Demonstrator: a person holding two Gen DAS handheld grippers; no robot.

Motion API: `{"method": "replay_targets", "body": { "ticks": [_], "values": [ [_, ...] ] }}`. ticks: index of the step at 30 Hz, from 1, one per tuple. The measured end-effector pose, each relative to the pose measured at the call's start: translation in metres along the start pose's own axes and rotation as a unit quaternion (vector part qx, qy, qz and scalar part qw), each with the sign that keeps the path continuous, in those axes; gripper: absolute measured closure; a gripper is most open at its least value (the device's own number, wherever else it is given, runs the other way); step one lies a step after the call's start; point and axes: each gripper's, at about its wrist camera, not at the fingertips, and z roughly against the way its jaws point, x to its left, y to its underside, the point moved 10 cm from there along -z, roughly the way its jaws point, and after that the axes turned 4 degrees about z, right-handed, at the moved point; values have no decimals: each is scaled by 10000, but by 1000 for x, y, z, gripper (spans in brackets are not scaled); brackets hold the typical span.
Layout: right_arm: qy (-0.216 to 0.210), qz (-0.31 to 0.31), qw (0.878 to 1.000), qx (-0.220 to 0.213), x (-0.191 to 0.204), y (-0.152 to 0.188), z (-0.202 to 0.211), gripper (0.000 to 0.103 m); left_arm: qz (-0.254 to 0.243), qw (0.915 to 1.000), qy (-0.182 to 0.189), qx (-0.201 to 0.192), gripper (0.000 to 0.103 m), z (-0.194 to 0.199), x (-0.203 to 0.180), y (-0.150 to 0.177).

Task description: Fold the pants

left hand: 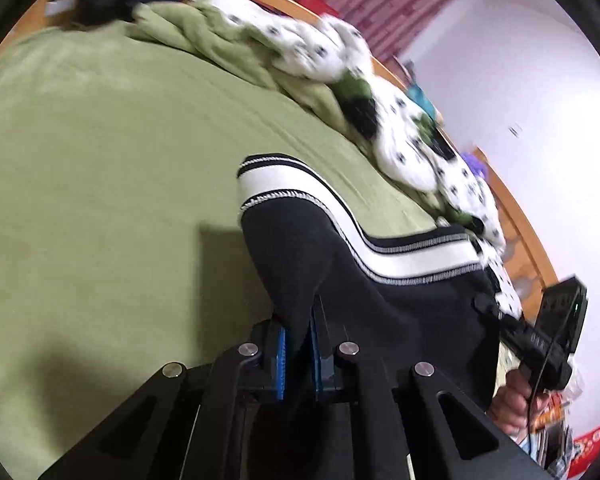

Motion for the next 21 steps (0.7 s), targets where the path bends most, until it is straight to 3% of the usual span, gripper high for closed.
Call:
{"method": "replay_targets", "body": {
  "ticks": [4,7,10,13,17,21],
  "values": [
    [-659,-71,9976,202,58,11,-38,82,-374,9952,-848,-325,93,42,43,-22],
    [-564,182,9977,318,70,26,-64,82,-542,9886,-1374,-278,93,39,81,-17],
    [274,393,9971,585,34,50,-90,78,-338,9892,-1414,-192,87,16,108,-2],
    [84,-20,9982,597,16,55,-90,73,-479,9877,-1485,-68,80,7,110,4],
    [810,541,9944,399,33,43,-74,68,-664,9843,-1631,-140,63,12,107,0],
    [952,747,9926,98,46,15,-79,61,-467,9875,-1504,-87,62,11,115,5]
  ]
}}
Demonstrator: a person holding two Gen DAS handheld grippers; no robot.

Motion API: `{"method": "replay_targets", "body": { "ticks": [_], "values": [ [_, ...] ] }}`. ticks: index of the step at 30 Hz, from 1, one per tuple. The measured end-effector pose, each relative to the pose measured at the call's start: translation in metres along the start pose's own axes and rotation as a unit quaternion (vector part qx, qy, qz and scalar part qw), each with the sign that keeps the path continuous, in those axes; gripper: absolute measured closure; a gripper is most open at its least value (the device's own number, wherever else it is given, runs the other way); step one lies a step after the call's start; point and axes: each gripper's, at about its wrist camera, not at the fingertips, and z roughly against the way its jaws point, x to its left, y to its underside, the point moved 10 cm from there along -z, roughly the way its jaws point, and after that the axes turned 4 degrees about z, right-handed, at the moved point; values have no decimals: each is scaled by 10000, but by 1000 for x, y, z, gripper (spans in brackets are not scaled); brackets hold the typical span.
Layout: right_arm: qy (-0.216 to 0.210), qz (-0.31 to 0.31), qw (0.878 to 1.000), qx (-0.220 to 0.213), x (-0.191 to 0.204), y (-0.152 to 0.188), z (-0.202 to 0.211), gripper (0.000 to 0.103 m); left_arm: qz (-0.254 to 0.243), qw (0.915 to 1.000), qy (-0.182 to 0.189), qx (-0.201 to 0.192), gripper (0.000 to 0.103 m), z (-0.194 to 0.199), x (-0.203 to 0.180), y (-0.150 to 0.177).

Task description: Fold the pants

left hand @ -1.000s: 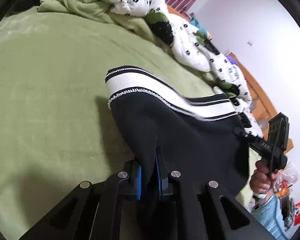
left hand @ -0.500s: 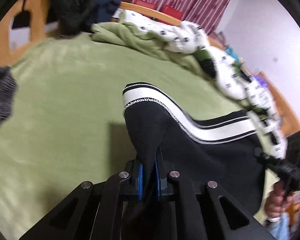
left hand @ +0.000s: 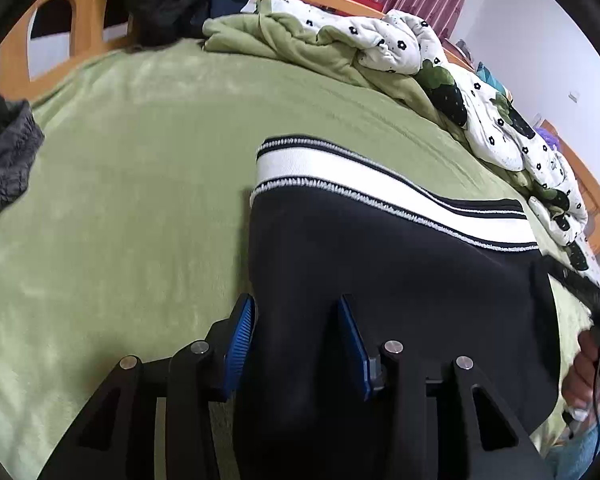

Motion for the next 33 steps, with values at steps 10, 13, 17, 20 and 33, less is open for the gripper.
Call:
{"method": "replay_targets", "body": {
  "ticks": [10,13,17,20,33],
  "values": [
    [-515,-143,9983,210,0,-20,-25,87,65,9996,128,-223,58,10,9,-2],
    [-616,-113,9980,-114,-4,-30,3,87,-65,9984,439,-344,58,24,-3,-4],
    [64,-90,9986,526,-28,-5,-42,81,-291,9977,553,-273,58,24,-18,0],
    [-167,-488,9978,414,-33,-11,-34,73,-400,9981,315,-353,58,27,-19,-3],
    [121,754,9971,34,27,-17,-62,74,-1035,9944,-213,-68,57,-48,-69,-45]
  ]
}}
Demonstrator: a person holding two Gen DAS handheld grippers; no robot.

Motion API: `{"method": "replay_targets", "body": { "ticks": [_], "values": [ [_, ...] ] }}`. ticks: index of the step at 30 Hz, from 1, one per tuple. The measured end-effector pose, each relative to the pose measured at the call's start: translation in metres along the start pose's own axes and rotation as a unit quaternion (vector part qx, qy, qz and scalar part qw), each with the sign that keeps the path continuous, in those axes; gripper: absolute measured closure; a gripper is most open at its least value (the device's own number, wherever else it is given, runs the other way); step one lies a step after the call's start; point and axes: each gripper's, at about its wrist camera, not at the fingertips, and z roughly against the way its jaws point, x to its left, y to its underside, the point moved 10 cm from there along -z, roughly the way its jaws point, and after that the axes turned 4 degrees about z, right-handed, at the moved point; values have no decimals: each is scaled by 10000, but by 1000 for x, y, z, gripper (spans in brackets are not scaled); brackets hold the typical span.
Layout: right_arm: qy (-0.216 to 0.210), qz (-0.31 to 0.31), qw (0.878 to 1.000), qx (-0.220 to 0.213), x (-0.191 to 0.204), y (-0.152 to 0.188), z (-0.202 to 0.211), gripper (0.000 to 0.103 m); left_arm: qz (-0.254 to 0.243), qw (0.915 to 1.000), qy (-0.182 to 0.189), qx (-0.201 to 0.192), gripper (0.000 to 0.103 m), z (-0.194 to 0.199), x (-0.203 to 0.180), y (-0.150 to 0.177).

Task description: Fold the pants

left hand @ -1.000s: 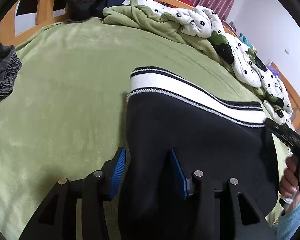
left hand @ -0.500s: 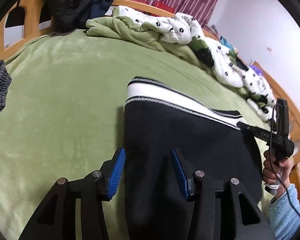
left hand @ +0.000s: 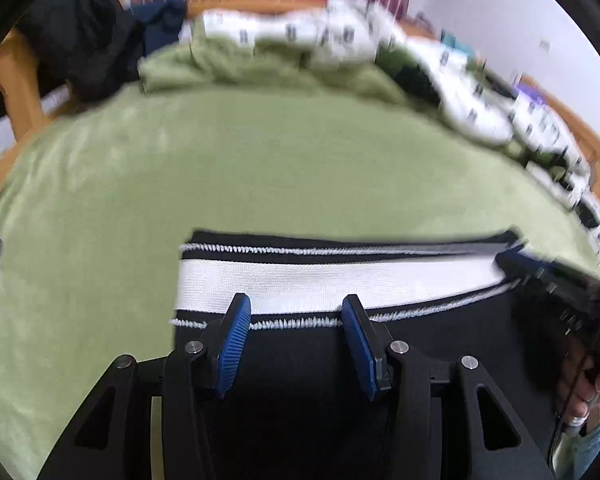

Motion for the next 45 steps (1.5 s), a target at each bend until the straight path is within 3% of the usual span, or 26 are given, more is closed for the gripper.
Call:
{"method": "replay_targets", "body": {
  "ticks": [8,22,30,33,42,43,45],
  "values": [
    [33,22,10000,15,0,-6,-2,79,229,9993,282,-59,55,-3,5,5],
    [-146,-94,9998,-87,-2,0,3,75,-58,9998,68,-187,43,-6,-5,6],
    [-96,358,9993,-111,11,3,5,54,-103,9997,36,-208,41,-6,-5,5],
    [-13,462,9989,-124,13,4,5,52,-123,9997,10,-216,41,-6,-5,5],
    [-32,273,9995,-151,10,3,8,52,-82,9997,67,-213,40,-5,-7,6],
    [22,229,9997,-129,7,3,9,54,-49,9997,83,-216,40,-4,-7,6],
    [82,91,9999,-84,-2,3,13,67,-33,9999,-47,-161,39,0,-5,9]
  ]
}}
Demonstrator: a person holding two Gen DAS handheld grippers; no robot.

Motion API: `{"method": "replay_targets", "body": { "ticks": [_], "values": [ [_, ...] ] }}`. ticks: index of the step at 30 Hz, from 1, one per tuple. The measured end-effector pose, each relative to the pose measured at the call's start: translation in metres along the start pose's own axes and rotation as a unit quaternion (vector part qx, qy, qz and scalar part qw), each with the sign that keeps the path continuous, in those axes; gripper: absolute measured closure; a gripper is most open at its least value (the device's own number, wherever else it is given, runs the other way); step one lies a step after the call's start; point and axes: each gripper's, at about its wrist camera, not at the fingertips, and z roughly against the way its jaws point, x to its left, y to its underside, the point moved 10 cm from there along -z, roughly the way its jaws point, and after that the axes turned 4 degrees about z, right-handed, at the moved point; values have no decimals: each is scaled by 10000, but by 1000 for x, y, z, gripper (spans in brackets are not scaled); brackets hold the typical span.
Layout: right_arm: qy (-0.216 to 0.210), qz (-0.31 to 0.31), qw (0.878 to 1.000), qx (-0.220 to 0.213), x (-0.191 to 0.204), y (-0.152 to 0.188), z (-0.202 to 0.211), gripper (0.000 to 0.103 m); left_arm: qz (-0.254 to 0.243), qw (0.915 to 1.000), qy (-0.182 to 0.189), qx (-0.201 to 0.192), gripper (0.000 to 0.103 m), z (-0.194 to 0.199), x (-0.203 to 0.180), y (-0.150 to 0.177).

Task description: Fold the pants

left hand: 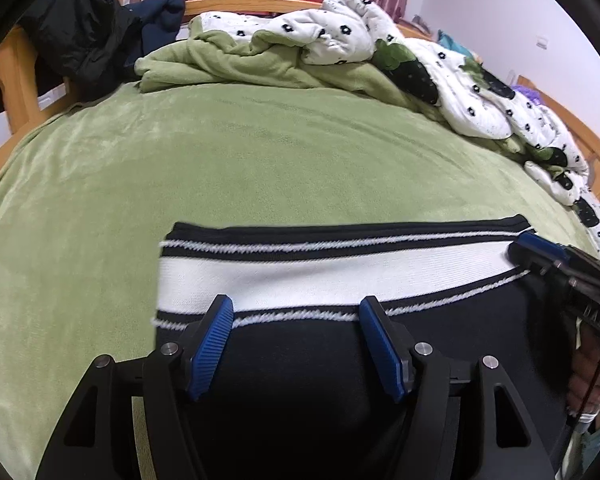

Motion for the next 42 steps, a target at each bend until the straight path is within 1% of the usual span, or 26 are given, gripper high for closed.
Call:
{"method": "replay_targets", "body": {
  "ticks": [2,5,7,9,11,12,13,14,15,16,18,20,21,22,23,26,27,30,31,34,36,37,38,39,40,42],
  "values": [
    [71,-216,9997,54,-10,4,8,74,-25,9999,-51,106,39,8,1,8],
    [-10,-532,9984,190,-14,18,27,74,-125,9988,191,441,38,22,-3,31],
    [-121,-627,9974,346,-6,31,43,74,-163,9987,287,378,38,40,-7,44],
    [-219,-578,9974,363,4,44,57,73,-219,9975,567,353,38,61,-19,62],
    [-140,-548,9978,359,10,64,71,72,-170,9952,888,379,38,79,-30,85],
    [-103,-536,9980,314,12,74,78,70,-176,9946,947,375,38,86,-34,97],
    [-92,-520,9981,318,15,83,84,68,-238,9956,842,331,37,91,-36,110],
    [-94,-514,9979,372,18,95,90,66,-372,9979,507,163,37,97,-34,123],
    [-75,-507,9978,416,20,103,95,66,-482,9984,290,16,37,103,-33,130],
    [-48,-510,9976,471,21,112,98,66,-559,9983,133,-99,34,108,-32,136],
    [-9,-590,9960,670,21,132,102,66,-540,9981,-99,-264,33,122,-25,145],
    [-89,-751,9938,820,25,148,108,66,-390,9986,-201,-300,31,131,-13,153],
    [-63,-730,9936,863,27,151,110,66,-286,9989,-230,-285,29,133,-7,157],
    [8,-653,9941,862,28,154,112,66,-188,9992,-269,-248,24,134,-2,161],
    [93,-575,9949,828,29,156,115,66,-42,9993,-333,-143,23,133,7,166],
    [162,-499,9950,853,28,162,120,66,349,9993,-133,-20,24,139,19,179],
    [170,-543,9948,847,26,163,122,66,352,9992,-202,18,25,142,21,184],
    [153,-739,9936,840,17,167,125,66,22,9985,-541,88,27,144,27,199],
    [147,-777,9933,841,16,168,124,66,-22,9980,-623,41,27,145,28,200],
    [201,-757,9932,864,15,168,120,66,-144,9974,-706,-16,28,143,26,194],
    [282,-688,9936,853,17,166,117,65,-183,9968,-782,-59,33,138,23,186],
    [324,-643,9938,844,18,166,117,65,-201,9966,-796,-77,50,136,22,184],
    [360,-588,9941,839,18,166,116,65,-203,9974,-680,-138,71,135,17,180],
    [387,-540,9943,831,19,166,116,65,-139,9981,-565,-190,74,137,13,178],
    [393,-544,9944,816,18,165,117,65,-52,9981,-555,-254,77,140,14,177],
    [355,-622,9943,793,16,165,119,65,2,9986,-515,-139,78,138,16,183]
  ]
}}
